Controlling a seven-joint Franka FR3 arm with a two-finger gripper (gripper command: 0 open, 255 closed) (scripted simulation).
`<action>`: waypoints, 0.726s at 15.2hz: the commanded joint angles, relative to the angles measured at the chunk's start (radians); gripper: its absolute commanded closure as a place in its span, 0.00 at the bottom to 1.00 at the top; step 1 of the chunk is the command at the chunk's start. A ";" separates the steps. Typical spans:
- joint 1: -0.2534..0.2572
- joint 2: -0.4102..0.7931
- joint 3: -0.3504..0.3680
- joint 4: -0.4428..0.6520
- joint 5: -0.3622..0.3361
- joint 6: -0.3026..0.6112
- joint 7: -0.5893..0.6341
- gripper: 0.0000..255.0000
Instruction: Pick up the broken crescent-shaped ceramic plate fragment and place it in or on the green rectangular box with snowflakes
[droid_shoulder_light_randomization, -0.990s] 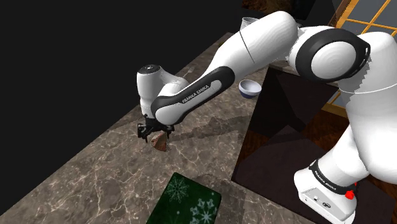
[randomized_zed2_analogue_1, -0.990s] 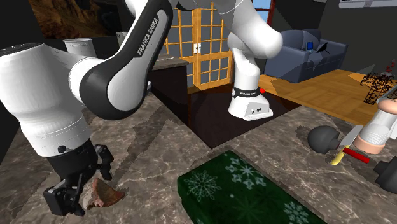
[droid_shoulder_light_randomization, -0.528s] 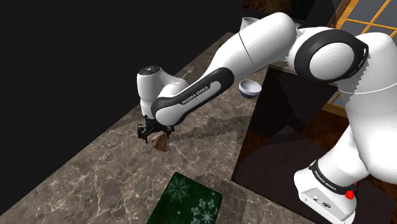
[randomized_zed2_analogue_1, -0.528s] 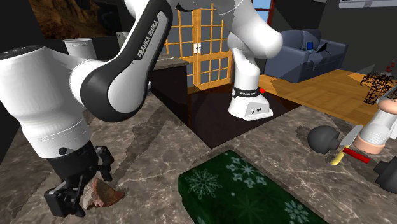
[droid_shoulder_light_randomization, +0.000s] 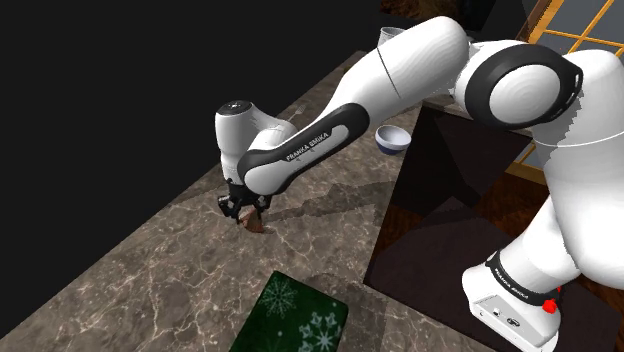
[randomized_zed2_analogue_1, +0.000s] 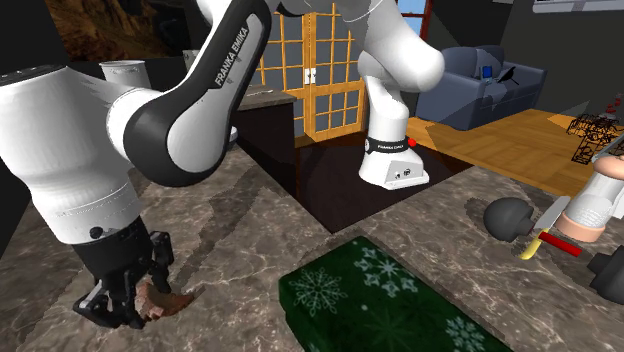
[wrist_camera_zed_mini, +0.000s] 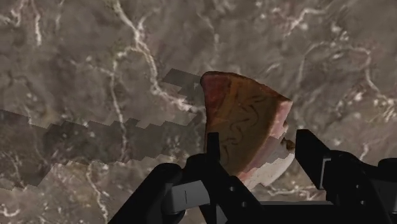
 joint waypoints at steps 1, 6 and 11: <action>0.003 0.010 0.002 -0.003 0.001 0.016 0.000 1.00; -0.004 -0.025 0.011 -0.002 0.009 -0.019 -0.005 1.00; -0.011 -0.067 0.020 -0.001 0.020 -0.062 -0.010 1.00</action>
